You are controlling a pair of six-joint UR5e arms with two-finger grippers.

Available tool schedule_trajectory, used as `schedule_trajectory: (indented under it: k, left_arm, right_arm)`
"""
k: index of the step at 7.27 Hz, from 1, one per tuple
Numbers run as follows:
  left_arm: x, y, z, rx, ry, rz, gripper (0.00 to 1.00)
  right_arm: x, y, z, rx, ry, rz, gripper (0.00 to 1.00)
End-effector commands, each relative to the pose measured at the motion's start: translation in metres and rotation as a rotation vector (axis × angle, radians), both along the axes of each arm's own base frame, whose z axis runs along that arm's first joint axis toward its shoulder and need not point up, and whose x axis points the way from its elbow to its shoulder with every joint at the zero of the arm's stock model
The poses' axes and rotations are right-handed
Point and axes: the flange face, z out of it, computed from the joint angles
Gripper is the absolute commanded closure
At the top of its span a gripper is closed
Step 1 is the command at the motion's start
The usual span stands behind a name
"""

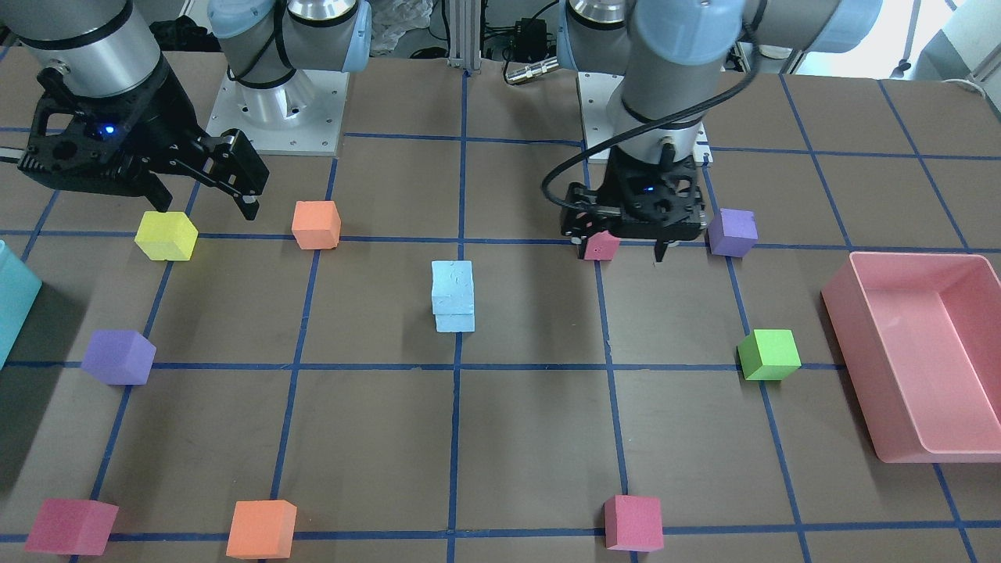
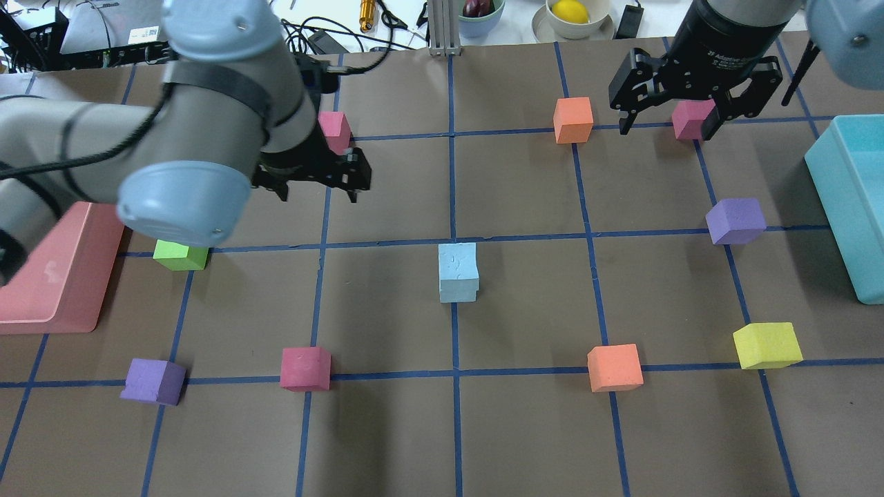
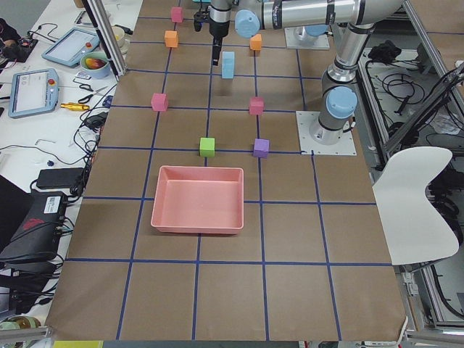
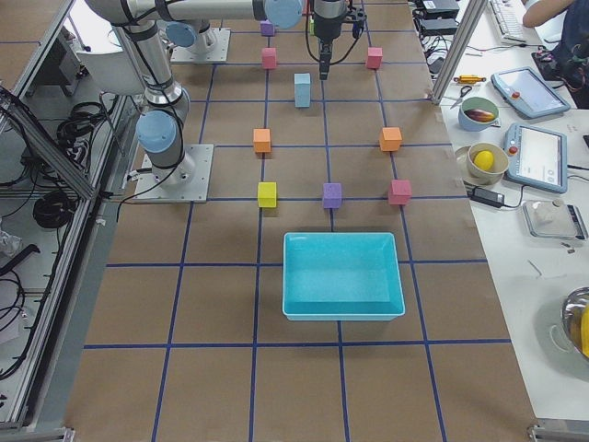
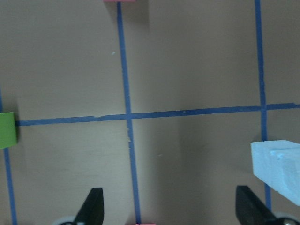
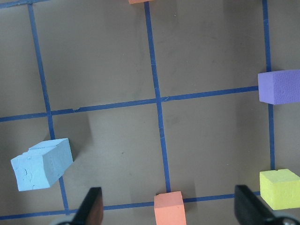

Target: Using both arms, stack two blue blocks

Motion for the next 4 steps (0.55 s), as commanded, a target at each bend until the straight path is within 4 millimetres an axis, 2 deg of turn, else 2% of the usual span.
schedule_trajectory:
  k: [1,2,3,4]
  left_arm:
    - [0.043,0.006,0.039,-0.053,0.09,0.024,0.0]
    - [0.045,0.014,0.06,-0.051,0.035,0.033,0.0]
    - [0.046,0.013,0.076,-0.015,0.023,0.069,0.0]
    - [0.045,0.013,0.077,0.034,0.026,0.114,0.0]
  right_arm:
    - [0.0,0.0,-0.002,0.002,0.0,0.003,0.0]
    - [0.001,0.0,0.001,-0.006,-0.001,0.005,0.0]
    - [0.0,0.0,0.0,-0.004,0.0,0.003,0.0]
    - [0.001,0.0,0.0,-0.003,0.002,0.005,0.0]
